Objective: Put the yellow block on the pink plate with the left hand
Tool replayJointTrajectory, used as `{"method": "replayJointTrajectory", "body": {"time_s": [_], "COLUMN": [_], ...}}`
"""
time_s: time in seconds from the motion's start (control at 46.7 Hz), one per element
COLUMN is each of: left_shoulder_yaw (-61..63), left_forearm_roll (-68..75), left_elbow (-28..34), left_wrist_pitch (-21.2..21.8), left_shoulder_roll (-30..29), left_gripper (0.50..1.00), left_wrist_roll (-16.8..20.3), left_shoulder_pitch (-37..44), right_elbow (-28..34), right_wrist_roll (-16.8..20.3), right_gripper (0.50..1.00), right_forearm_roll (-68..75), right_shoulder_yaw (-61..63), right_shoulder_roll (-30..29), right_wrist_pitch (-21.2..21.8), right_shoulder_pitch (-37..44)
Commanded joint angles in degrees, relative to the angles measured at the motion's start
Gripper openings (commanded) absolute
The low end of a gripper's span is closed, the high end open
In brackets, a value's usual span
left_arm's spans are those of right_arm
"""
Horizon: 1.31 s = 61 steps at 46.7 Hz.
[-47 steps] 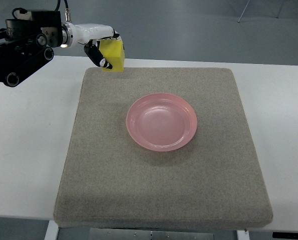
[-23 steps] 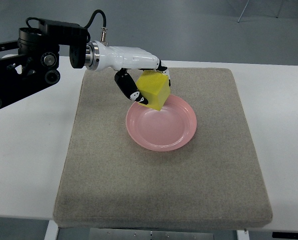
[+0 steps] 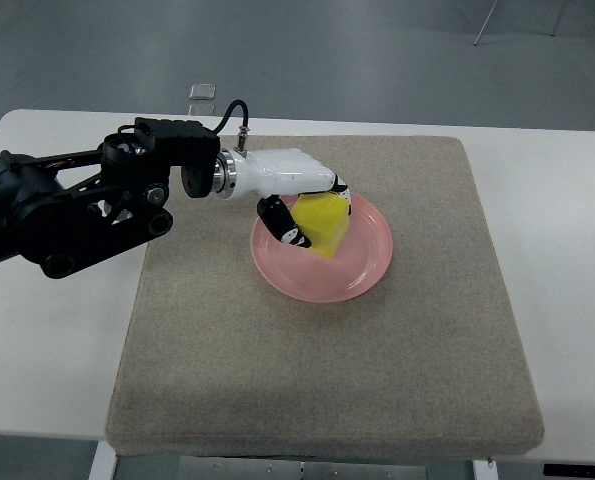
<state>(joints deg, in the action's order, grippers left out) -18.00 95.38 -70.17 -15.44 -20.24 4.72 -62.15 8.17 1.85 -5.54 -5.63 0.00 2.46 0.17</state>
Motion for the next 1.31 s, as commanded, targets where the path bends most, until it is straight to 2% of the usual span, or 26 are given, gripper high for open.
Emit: {"method": "replayJointTrajectory", "body": {"time_s": [0.0, 0.021, 0.043, 0.086, 0.15, 0.193, 0.257, 0.278, 0.535, 0.771, 0.899, 1.049, 1.177, 1.284], "left_shoulder_yaw": [0.08, 0.08, 0.08, 0.08, 0.08, 0.08, 0.16, 0.16, -0.36, -1.15, -2.38, -3.18, -3.53, -3.88], "left_forearm_roll": [2.26, 2.79, 3.23, 3.67, 3.76, 3.85, 3.85, 3.76, 0.52, -26.44, -43.67, -60.55, -72.86, -80.16], "left_elbow": [1.08, 1.35, 1.44, 1.70, 1.70, 1.79, 1.79, 1.79, 1.17, 3.28, 9.16, 16.81, 24.28, 27.01], "left_wrist_pitch": [1.11, 1.20, 1.20, 1.20, 1.20, 1.20, 1.02, 0.76, 0.49, 1.63, 3.30, 3.31, 1.82, -1.34], "left_shoulder_roll": [0.99, 1.16, 1.34, 1.87, 2.22, 2.22, 2.22, 2.22, -1.21, -4.46, -4.64, -6.12, -6.57, -6.57], "left_gripper": [0.500, 0.500, 0.525, 0.604, 0.764, 0.833, 0.962, 0.988, 0.996, 0.996, 0.996, 0.996, 0.996, 0.996], "left_wrist_roll": [0.03, 0.03, 0.03, 0.03, 0.03, 0.03, 0.03, 0.03, 0.11, 0.11, 0.20, 0.11, 0.11, 0.03], "left_shoulder_pitch": [0.89, 1.07, 1.33, 1.68, 1.86, 1.86, 1.77, 1.77, 1.68, 1.07, 0.80, 0.10, -0.60, -0.08], "right_elbow": [0.00, 0.00, 0.00, 0.00, 0.00, 0.00, 0.00, 0.00, 0.00, 0.00, 0.00, 0.00, 0.00, 0.00], "right_wrist_roll": [-0.01, -0.01, -0.01, -0.01, -0.01, -0.01, -0.01, -0.01, -0.01, -0.01, -0.01, -0.01, -0.01, -0.01], "right_gripper": [0.924, 0.924, 0.924, 0.924, 0.924, 0.924, 0.924, 0.924, 0.924, 0.924, 0.924, 0.924, 0.924, 0.924], "right_forearm_roll": [0.00, 0.00, 0.00, 0.00, 0.00, 0.09, 0.00, 0.00, 0.00, 0.00, 0.00, 0.00, 0.00, 0.00], "right_shoulder_yaw": [0.00, 0.00, 0.00, 0.00, 0.00, 0.00, 0.00, 0.00, 0.00, 0.00, 0.00, 0.00, 0.00, 0.00], "right_shoulder_roll": [0.00, 0.00, 0.00, 0.00, 0.00, 0.00, 0.00, 0.00, 0.00, 0.00, 0.00, 0.00, 0.00, 0.00], "right_wrist_pitch": [0.00, 0.00, 0.00, 0.00, 0.00, 0.00, 0.00, 0.00, 0.00, 0.00, 0.00, 0.00, 0.00, 0.00], "right_shoulder_pitch": [0.00, 0.00, 0.00, -0.08, 0.00, 0.00, 0.00, 0.00, 0.00, 0.00, 0.00, 0.00, 0.00, 0.00]}}
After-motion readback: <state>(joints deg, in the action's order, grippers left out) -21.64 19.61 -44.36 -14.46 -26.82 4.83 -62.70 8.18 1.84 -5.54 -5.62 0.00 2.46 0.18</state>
